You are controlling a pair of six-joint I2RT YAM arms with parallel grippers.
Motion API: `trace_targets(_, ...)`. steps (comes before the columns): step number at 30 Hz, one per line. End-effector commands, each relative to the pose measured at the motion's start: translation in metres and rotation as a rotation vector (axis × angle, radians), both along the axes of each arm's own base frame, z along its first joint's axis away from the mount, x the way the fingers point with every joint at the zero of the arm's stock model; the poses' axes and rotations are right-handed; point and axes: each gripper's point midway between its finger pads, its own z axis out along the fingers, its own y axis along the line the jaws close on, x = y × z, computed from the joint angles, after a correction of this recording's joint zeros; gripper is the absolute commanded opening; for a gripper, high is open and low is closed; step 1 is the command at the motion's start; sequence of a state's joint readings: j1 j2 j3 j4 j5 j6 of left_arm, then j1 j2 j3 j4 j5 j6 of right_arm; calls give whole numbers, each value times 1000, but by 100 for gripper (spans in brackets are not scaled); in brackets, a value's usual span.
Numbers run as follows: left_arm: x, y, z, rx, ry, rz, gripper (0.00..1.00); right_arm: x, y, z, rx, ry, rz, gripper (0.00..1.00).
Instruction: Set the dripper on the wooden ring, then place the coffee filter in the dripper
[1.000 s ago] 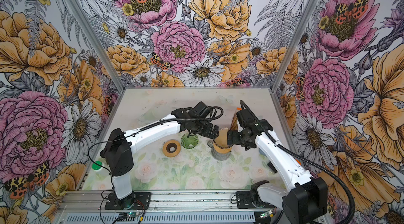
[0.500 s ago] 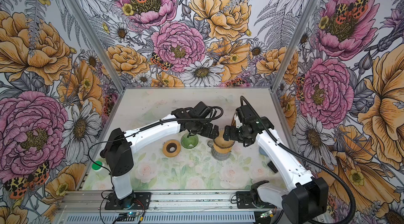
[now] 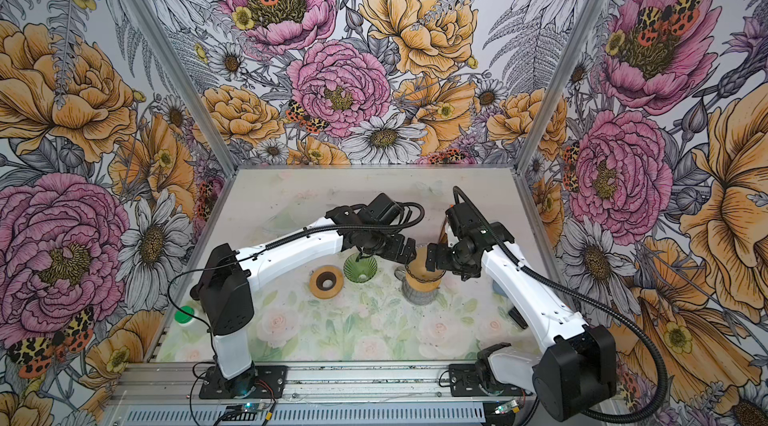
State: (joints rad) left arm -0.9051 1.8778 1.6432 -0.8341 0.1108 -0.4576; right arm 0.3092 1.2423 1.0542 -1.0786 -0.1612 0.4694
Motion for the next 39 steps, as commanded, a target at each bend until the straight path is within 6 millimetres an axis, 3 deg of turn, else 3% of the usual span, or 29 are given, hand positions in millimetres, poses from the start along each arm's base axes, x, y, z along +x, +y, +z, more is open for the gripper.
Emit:
trace_targets(1, 5, 6, -2, 20, -19, 24, 99, 4, -4, -6, -36, -10, 6, 94)
trace_targets(23, 5, 8, 1, 13, -23, 27, 99, 4, -9, -17, -78, 19, 6, 93)
trace_targets(28, 4, 5, 7, -3, -25, 22, 99, 9, 2, 0, -8, -22, 16, 93)
trace_targets(34, -1, 0, 13, -6, -46, 2, 99, 15, 0, 23, 68, -73, -19, 93)
trace_targets(39, -3, -2, 12, -6, -46, -3, 99, 11, -1, 28, 110, -78, -23, 92)
